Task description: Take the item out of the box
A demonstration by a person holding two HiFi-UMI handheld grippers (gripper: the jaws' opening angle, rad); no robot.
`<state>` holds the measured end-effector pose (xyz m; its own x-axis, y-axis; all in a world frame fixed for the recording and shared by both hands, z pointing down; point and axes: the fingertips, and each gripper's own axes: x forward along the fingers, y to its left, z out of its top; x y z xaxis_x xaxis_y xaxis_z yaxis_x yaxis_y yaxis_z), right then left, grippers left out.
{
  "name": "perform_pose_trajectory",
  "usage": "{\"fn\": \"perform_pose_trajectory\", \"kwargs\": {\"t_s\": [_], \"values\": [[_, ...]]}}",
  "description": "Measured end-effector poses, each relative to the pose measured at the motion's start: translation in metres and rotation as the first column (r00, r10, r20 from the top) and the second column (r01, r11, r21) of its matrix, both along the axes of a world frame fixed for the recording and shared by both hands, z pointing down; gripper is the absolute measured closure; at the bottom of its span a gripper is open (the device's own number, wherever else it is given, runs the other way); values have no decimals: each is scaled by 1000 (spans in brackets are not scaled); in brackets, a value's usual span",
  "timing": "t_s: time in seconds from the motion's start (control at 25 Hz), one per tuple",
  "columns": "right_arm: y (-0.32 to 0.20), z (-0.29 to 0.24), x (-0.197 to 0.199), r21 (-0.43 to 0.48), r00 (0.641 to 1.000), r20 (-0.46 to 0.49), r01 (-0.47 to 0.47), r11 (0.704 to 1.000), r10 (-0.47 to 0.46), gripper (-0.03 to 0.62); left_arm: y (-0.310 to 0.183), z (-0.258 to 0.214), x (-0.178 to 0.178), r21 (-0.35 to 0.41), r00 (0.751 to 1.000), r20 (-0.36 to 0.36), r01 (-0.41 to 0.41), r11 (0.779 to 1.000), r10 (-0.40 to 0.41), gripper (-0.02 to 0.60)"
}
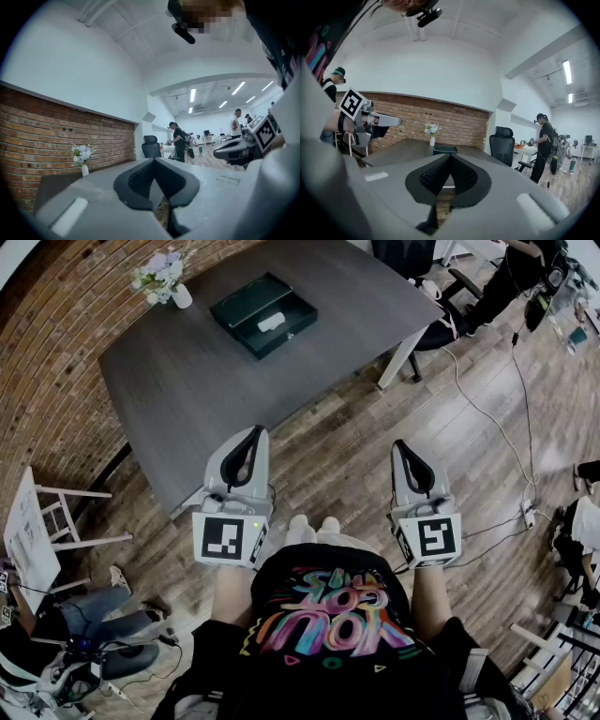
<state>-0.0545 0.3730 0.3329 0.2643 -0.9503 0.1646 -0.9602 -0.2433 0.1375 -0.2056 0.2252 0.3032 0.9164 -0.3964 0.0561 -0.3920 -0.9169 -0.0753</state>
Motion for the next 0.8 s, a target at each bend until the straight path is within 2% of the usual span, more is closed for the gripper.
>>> {"fn": "perform_pose_trajectory", "kwargs": {"t_s": [0.24, 0.56, 0.8], "values": [[15, -1, 0, 24, 1000, 9, -15, 1000, 15, 592, 8, -4, -7, 11, 1000, -1, 28, 1000, -28, 581], [15, 8, -3, 28, 999, 20, 37, 999, -38, 592, 20, 2, -18, 17, 997, 11, 74, 997, -75, 581], [-7, 20, 3, 15, 997, 38, 67, 998, -67, 592, 3, 7, -8, 14, 996, 15, 84, 996, -85, 581]]}}
